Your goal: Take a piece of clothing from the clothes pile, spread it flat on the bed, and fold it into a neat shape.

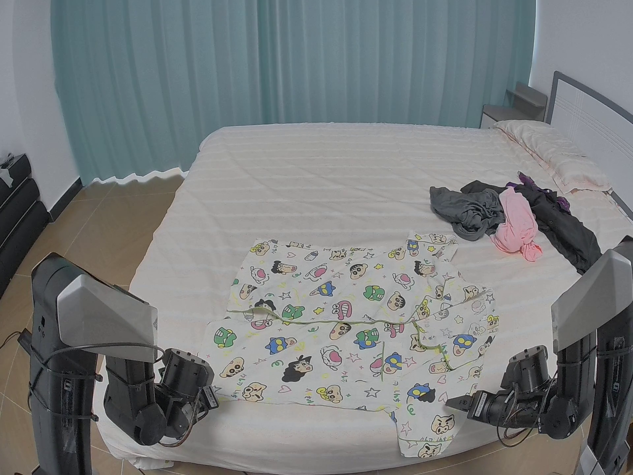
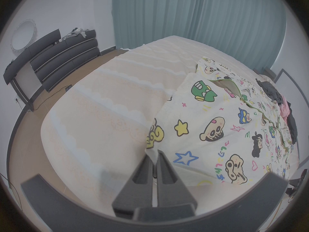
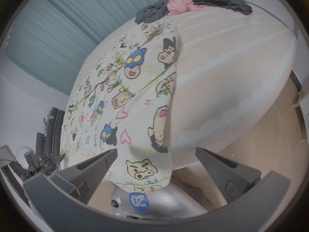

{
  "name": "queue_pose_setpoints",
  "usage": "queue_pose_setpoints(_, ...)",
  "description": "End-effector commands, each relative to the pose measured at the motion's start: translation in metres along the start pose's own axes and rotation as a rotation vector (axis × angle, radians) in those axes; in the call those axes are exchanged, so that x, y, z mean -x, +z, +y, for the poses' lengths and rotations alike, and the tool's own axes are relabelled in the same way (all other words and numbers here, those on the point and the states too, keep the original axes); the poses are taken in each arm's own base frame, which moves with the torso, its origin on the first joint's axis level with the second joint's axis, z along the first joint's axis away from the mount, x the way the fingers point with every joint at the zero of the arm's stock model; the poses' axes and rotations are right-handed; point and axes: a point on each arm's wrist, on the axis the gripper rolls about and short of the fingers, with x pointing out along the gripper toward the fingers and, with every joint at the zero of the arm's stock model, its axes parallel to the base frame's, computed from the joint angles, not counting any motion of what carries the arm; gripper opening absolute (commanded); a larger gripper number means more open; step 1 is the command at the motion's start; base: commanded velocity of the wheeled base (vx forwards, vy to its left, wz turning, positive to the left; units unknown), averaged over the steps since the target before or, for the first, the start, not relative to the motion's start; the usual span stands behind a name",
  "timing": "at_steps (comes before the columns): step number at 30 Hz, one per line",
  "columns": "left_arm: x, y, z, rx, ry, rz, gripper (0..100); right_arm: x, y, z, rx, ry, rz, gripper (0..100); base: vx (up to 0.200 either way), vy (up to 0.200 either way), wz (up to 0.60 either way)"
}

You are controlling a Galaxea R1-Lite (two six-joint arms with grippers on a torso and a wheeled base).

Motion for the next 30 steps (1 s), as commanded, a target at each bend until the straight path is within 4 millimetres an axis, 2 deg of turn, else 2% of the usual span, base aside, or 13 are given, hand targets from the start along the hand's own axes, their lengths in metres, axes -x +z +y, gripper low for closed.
queue_pose_setpoints(1, 0.001, 0.0, 0.0, 0.001, -0.003, 0.003, 0, -0.005, -0.005, -0.003, 0.004, 0.008, 0.014, 100, 0.0, 0.0, 0.0)
queue_pose_setpoints(7, 0.001, -0.003, -0.003, -0.007, -0.038, 0.025, 0, -0.014, -0.005, -0.003, 0.037, 0.029, -0.002, 100, 0.0, 0.0, 0.0)
queue_pose_setpoints(8, 0.001, -0.003, -0.003, -0.007, -0.038, 0.025, 0, -0.014, -0.005, -0.003, 0.037, 0.029, -0.002, 0, 0.0, 0.0, 0.0)
queue_pose_setpoints(12, 0.002, -0.004, -0.004, -0.011, -0.042, 0.027, 0, -0.014, 0.002, 0.0, 0.056, 0.05, -0.039, 0, 0.0, 0.0, 0.0)
queue_pose_setpoints(20, 0.007, -0.008, -0.006, -0.03, -0.052, 0.035, 0, 0.008, 0.021, -0.002, 0.016, 0.076, -0.13, 0, 0.0, 0.0, 0.0)
queue_pose_setpoints(21, 0.01, -0.011, -0.007, -0.042, -0.059, 0.04, 0, 0.017, 0.028, -0.001, 0.015, 0.102, -0.163, 0, 0.0, 0.0, 0.0)
queue_pose_setpoints(25, 0.02, -0.014, -0.01, -0.067, -0.084, 0.043, 0, 0.026, 0.04, -0.005, 0.032, 0.098, -0.229, 0, 0.0, 0.0, 0.0)
queue_pose_setpoints(30, 0.031, -0.019, -0.01, -0.096, -0.101, 0.053, 0, 0.035, 0.04, -0.01, 0.094, 0.05, -0.2, 0, 0.0, 0.0, 0.0)
